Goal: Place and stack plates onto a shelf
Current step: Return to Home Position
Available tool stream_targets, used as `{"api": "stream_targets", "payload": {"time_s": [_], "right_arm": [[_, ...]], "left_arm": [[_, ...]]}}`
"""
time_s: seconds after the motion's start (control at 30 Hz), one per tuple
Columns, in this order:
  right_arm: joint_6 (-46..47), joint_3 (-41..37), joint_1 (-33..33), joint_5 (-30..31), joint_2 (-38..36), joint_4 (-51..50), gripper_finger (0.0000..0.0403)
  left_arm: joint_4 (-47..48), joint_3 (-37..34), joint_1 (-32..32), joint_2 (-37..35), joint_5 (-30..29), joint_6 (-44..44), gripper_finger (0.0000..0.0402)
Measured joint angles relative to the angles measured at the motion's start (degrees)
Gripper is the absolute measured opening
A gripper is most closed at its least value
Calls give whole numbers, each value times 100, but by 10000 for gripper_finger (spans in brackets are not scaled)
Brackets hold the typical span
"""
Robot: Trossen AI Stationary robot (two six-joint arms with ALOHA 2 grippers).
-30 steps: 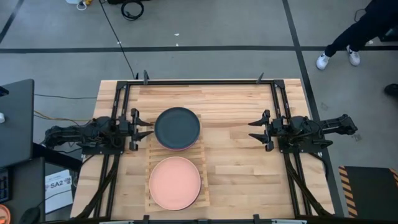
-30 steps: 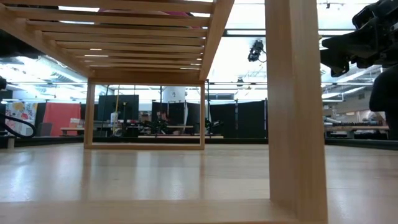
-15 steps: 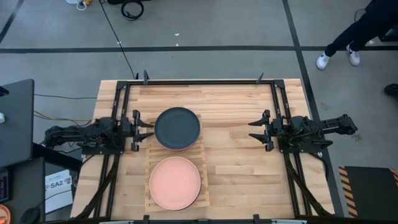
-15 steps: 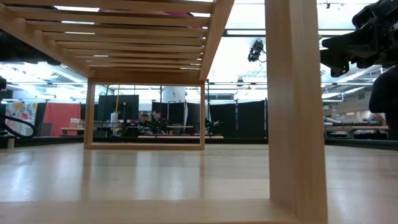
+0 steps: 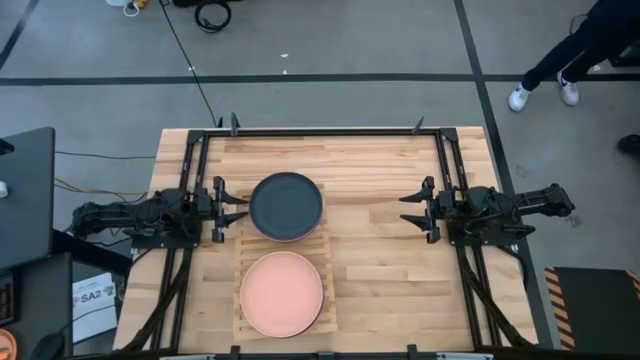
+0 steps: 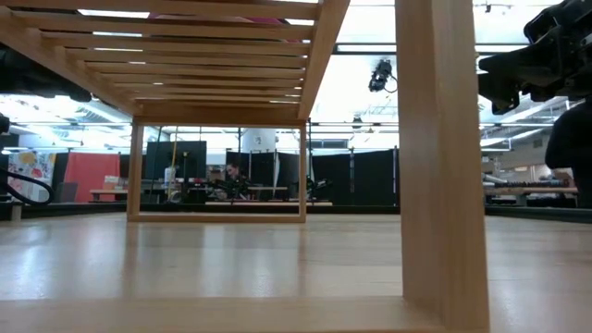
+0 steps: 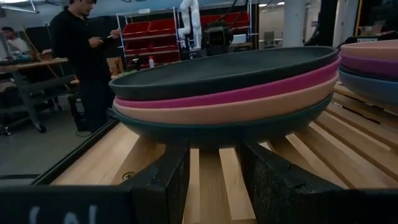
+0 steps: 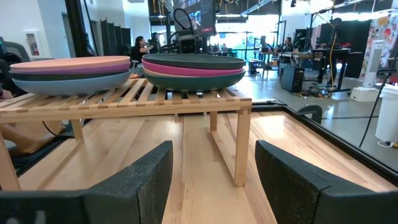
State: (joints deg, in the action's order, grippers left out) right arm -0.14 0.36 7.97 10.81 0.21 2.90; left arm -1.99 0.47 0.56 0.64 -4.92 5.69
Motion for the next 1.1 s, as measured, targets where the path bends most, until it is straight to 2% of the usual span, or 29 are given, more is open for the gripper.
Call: {"api": "stream_targets", "payload": {"time_s": [1.1], "right_arm": [[-1, 0, 1, 0, 0, 2, 233]], "left_arm": [[-389, -7, -22, -52, -14, -54, 146]]}}
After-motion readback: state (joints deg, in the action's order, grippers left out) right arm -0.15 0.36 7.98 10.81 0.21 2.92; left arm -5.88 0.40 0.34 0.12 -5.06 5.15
